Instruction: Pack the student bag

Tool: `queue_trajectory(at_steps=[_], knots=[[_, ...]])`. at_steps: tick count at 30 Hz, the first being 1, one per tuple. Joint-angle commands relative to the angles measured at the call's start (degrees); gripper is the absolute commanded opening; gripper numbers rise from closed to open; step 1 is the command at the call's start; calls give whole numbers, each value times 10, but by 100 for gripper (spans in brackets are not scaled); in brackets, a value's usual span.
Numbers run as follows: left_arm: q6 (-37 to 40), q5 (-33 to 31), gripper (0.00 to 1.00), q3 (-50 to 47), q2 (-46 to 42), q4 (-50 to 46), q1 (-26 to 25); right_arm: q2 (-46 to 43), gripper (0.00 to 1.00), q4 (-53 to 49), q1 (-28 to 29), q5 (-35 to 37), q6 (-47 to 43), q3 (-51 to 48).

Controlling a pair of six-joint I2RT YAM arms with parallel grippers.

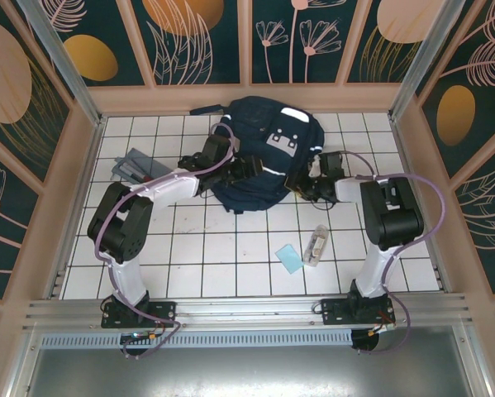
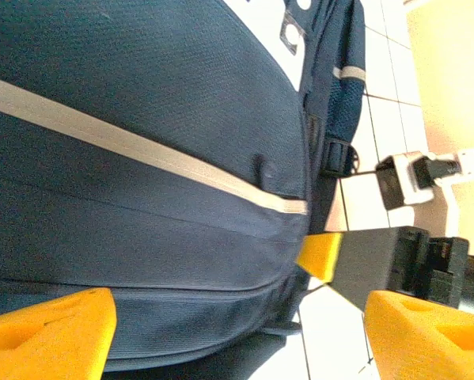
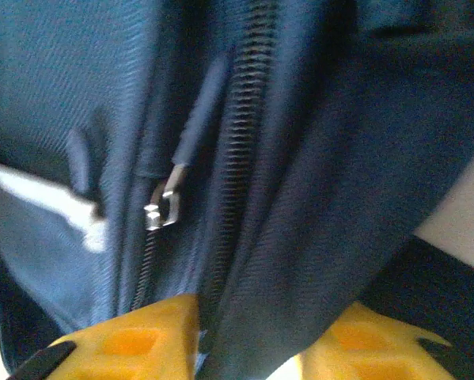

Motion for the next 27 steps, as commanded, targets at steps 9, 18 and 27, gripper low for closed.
queue_trajectory(at_steps=[9, 18, 27], knots=[[42, -101, 79, 44, 11, -137, -32, 30, 11, 118, 121, 15, 85, 2], [61, -186, 73, 18, -29, -234, -40, 48, 9, 214, 143, 25, 149, -20], [78, -183, 54, 22, 14, -261, -52, 59, 8, 213, 161, 31, 156, -8]])
